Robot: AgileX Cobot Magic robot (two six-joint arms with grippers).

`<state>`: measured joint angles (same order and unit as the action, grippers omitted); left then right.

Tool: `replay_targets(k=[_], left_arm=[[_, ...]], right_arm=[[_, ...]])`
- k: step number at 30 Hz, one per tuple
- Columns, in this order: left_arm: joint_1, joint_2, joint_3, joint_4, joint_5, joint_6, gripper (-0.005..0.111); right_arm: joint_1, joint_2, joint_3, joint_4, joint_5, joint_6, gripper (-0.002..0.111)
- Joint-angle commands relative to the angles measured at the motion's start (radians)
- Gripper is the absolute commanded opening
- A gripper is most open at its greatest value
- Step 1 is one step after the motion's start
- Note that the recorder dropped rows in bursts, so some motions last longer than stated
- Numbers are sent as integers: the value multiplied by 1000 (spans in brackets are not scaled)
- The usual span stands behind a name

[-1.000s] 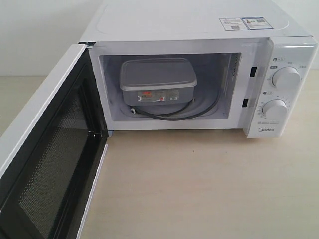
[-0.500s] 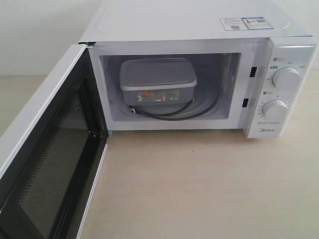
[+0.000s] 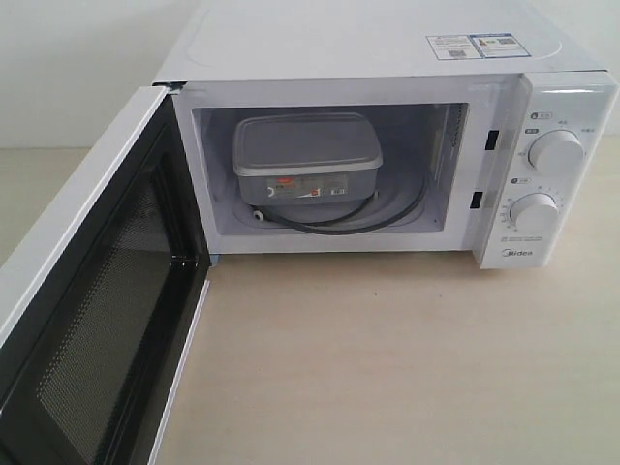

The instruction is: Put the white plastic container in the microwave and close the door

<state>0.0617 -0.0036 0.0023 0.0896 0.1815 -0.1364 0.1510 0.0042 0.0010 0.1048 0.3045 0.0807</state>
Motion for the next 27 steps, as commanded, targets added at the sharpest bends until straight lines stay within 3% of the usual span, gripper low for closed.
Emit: replay_targets(k=[1, 27], left_arm=[[-2, 4, -2, 0, -2, -2, 4], [-2, 4, -2, 0, -2, -2, 4]], right_arm=[[-3, -4, -1, -92, 40, 43, 0], [-3, -4, -1, -92, 40, 45, 0]])
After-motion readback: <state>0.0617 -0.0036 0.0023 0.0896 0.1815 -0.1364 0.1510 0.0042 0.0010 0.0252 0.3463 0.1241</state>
